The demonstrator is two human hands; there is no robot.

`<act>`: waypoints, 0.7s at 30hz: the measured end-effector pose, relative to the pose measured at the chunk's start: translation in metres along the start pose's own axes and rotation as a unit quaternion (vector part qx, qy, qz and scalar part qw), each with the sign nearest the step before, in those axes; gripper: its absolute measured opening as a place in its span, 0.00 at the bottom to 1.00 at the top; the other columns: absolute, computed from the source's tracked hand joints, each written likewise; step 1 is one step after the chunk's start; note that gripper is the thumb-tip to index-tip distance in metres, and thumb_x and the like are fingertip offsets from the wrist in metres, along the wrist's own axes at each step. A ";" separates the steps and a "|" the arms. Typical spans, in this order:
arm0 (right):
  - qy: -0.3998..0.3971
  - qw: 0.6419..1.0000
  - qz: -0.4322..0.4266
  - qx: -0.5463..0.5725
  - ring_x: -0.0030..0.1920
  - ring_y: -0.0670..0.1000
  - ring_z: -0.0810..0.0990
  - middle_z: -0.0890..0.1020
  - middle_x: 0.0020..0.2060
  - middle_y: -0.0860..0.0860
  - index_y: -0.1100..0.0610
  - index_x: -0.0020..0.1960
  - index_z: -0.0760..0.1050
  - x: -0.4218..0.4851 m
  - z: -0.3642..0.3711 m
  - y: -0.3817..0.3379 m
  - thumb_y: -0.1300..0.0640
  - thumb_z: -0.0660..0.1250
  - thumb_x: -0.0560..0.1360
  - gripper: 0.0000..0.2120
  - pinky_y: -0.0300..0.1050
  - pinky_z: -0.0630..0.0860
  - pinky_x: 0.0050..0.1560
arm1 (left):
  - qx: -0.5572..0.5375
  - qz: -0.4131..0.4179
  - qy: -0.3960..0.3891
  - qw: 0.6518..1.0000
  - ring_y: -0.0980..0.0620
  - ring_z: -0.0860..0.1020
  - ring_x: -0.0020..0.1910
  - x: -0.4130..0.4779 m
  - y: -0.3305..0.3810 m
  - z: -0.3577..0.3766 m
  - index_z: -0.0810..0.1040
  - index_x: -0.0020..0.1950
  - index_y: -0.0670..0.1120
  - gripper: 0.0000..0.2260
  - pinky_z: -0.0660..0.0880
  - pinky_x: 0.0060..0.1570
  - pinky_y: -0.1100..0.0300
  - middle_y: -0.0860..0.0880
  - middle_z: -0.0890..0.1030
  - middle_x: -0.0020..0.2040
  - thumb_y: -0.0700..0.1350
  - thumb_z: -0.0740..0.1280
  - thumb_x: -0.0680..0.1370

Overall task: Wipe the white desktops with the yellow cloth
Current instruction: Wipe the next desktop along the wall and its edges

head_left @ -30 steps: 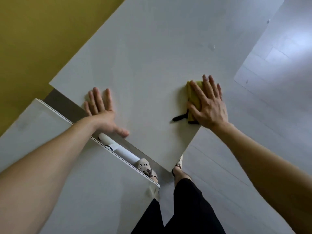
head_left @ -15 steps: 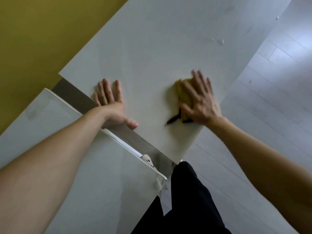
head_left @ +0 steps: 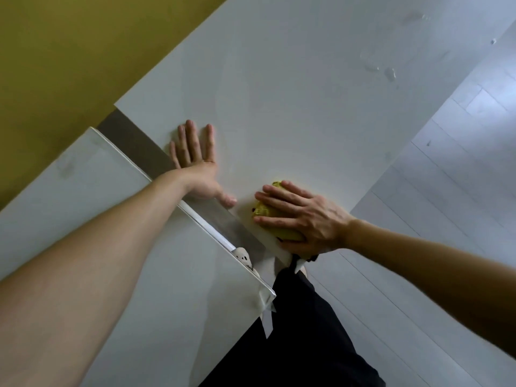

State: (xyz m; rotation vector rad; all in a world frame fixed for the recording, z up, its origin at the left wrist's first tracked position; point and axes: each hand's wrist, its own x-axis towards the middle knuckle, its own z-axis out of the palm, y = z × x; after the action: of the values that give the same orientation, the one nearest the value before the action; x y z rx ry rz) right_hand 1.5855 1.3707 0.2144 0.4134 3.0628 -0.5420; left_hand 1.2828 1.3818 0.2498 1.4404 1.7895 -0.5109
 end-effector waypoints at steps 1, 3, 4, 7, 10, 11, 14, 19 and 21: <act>-0.014 1.000 -0.024 -0.002 0.88 0.60 0.50 0.56 0.87 0.57 0.46 0.87 0.61 0.001 -0.003 0.006 0.37 0.65 0.84 0.35 0.67 0.55 0.85 | -0.001 -0.001 0.000 1.000 0.35 0.15 0.74 -0.001 0.000 -0.001 0.15 0.76 0.48 0.80 0.23 0.75 0.35 0.33 0.15 0.73 0.71 0.83 0.62; -0.018 0.999 -0.046 -0.016 0.88 0.60 0.50 0.55 0.87 0.57 0.46 0.87 0.61 0.023 -0.007 0.023 0.36 0.65 0.83 0.36 0.67 0.53 0.85 | -0.005 -0.001 -0.002 1.000 0.34 0.16 0.74 -0.001 0.000 -0.001 0.15 0.77 0.48 0.79 0.24 0.75 0.35 0.34 0.15 0.74 0.70 0.82 0.64; 0.000 0.999 -0.024 -0.025 0.88 0.61 0.50 0.55 0.87 0.57 0.46 0.87 0.61 0.042 -0.010 0.032 0.36 0.65 0.83 0.36 0.66 0.51 0.86 | -0.007 0.001 -0.002 1.000 0.34 0.16 0.74 -0.001 0.000 -0.002 0.16 0.78 0.48 0.77 0.24 0.76 0.35 0.34 0.15 0.74 0.69 0.82 0.66; 0.068 0.988 0.132 -0.035 0.88 0.61 0.50 0.56 0.87 0.58 0.47 0.87 0.62 0.095 -0.017 0.046 0.36 0.66 0.82 0.37 0.64 0.49 0.86 | -0.015 0.007 0.000 1.000 0.37 0.15 0.73 -0.002 -0.004 -0.004 0.18 0.79 0.51 0.69 0.24 0.77 0.36 0.37 0.15 0.75 0.61 0.79 0.73; 0.095 0.981 0.171 -0.019 0.88 0.61 0.49 0.56 0.87 0.59 0.49 0.87 0.61 0.094 -0.010 0.025 0.38 0.65 0.83 0.37 0.64 0.49 0.86 | -0.013 0.016 0.006 1.000 0.40 0.18 0.77 -0.001 -0.013 -0.009 0.21 0.82 0.55 0.62 0.29 0.80 0.37 0.40 0.17 0.78 0.56 0.76 0.78; 0.081 0.987 0.138 -0.011 0.88 0.61 0.49 0.55 0.87 0.59 0.49 0.87 0.61 0.078 -0.005 0.012 0.38 0.65 0.83 0.36 0.65 0.49 0.86 | -0.003 0.014 0.023 1.000 0.40 0.20 0.80 -0.002 -0.017 -0.009 0.24 0.83 0.56 0.61 0.31 0.81 0.39 0.41 0.20 0.81 0.58 0.77 0.77; -0.012 1.000 -0.009 -0.015 0.88 0.61 0.48 0.54 0.87 0.58 0.47 0.87 0.59 0.015 0.010 -0.024 0.37 0.64 0.84 0.37 0.66 0.51 0.86 | 0.021 0.012 0.087 0.996 0.44 0.28 0.84 -0.004 -0.025 -0.005 0.30 0.86 0.60 0.61 0.36 0.83 0.42 0.45 0.27 0.85 0.65 0.78 0.74; 0.004 0.999 0.036 -0.016 0.88 0.59 0.49 0.55 0.87 0.56 0.45 0.87 0.60 -0.003 0.015 -0.027 0.36 0.64 0.83 0.35 0.67 0.50 0.86 | 0.001 0.017 0.182 0.983 0.46 0.39 0.88 -0.001 -0.027 0.005 0.44 0.89 0.59 0.60 0.44 0.86 0.46 0.46 0.38 0.89 0.63 0.82 0.70; 0.080 0.985 0.156 -0.001 0.88 0.62 0.51 0.57 0.87 0.59 0.48 0.86 0.64 0.028 0.027 -0.054 0.38 0.67 0.82 0.36 0.67 0.52 0.85 | -0.010 0.031 0.209 0.977 0.46 0.42 0.88 0.002 -0.030 0.010 0.49 0.89 0.58 0.59 0.45 0.86 0.50 0.45 0.42 0.89 0.62 0.84 0.68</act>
State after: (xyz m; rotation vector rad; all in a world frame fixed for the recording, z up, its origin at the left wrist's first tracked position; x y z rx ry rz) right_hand 1.5430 1.3201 0.2062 0.9587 3.0527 -0.5118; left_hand 1.2570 1.3678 0.2377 1.6746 2.0548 -0.1630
